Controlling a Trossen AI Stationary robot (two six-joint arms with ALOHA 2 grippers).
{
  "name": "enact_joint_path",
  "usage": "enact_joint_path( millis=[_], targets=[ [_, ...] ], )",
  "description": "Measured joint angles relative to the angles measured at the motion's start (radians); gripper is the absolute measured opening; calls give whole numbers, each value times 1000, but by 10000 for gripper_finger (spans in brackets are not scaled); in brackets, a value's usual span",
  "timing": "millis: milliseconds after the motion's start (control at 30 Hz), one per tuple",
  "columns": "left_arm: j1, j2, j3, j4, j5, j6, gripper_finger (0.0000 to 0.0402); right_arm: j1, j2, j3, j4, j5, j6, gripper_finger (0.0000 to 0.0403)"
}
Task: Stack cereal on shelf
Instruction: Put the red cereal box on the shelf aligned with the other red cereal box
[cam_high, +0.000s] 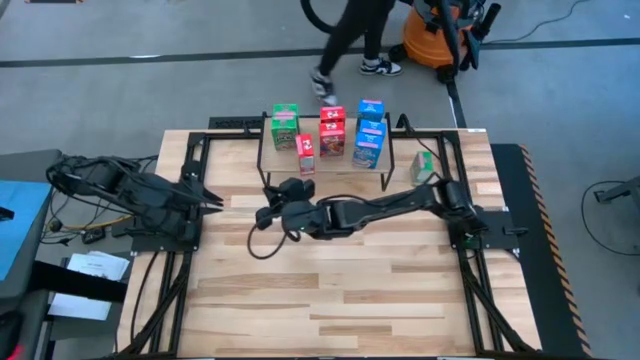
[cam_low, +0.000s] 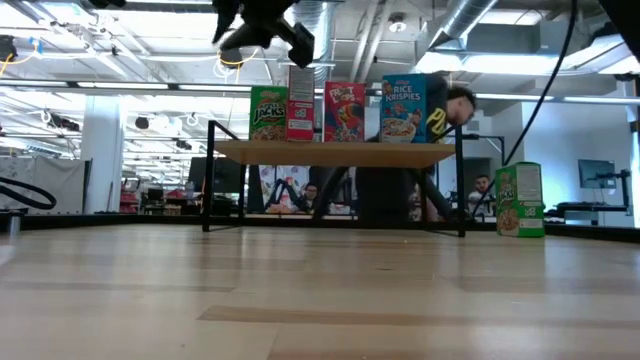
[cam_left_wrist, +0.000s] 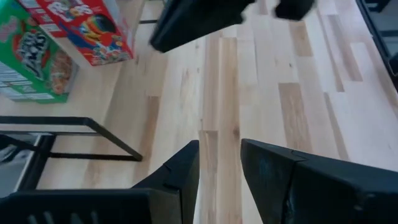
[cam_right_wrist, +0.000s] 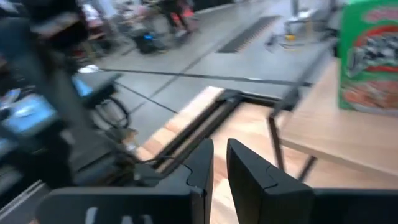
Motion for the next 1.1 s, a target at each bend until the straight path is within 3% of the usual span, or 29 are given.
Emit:
enact_joint_path(
  millis=[300,500,1100],
  targets=[
    [0,0,0,-7,11,4,108,-11,22,30,-211,149,143,72],
    [0,0,0,-7,12,4,108,-38,22,26,-214,148,172,72],
    [0,0,0,-7,12,5,108,-74,22,25,-471,144,442,72]
  ],
)
